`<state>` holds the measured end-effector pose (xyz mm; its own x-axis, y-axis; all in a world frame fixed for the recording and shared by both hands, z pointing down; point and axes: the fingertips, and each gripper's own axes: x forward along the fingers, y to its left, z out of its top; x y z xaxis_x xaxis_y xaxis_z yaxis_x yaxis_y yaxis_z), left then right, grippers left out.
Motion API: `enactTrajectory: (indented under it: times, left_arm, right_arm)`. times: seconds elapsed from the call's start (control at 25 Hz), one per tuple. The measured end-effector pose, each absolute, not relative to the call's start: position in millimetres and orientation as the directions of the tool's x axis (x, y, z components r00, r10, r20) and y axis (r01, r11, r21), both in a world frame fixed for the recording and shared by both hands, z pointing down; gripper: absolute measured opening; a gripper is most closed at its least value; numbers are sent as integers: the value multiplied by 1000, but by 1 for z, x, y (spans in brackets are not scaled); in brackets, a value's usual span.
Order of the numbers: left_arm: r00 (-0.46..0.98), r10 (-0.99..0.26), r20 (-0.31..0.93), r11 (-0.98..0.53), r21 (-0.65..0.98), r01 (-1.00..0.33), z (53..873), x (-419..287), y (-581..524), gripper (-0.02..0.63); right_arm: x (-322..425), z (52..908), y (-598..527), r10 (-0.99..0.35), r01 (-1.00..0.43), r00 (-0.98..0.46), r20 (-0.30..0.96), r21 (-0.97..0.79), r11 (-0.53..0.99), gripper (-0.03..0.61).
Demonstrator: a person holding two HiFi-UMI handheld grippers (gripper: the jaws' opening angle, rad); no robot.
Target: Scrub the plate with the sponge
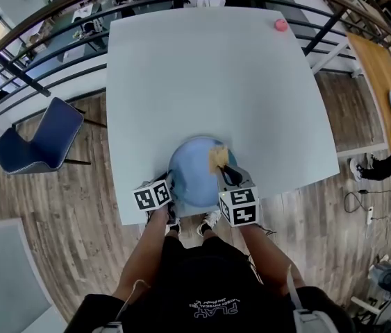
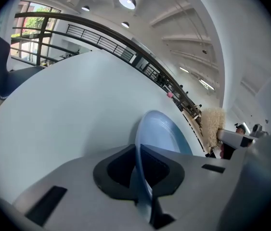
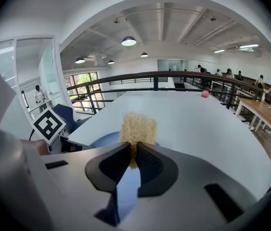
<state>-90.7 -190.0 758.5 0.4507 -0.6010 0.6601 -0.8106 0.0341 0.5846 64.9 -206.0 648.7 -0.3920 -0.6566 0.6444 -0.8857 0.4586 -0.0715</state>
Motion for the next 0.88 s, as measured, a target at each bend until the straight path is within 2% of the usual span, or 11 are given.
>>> enactTrajectory:
  times: [0.36,0.56,0.88]
  left_arm:
    - [437,-574,693,53,564,-824,767,-88,-187,32]
    - [431,-562,706,34,541,-840,765,-84,-185,128]
    - [366,-613,700,4,466,-885,730,-101,-176,141]
  right_arm:
    - [67,644,-207,-663,-887,-395,636,-76,455,44]
    - [67,645,-205,-664,-884,-401,631,-77,461,44]
    - [67,627,-207,-692,-871,-409,595,-28,490,44]
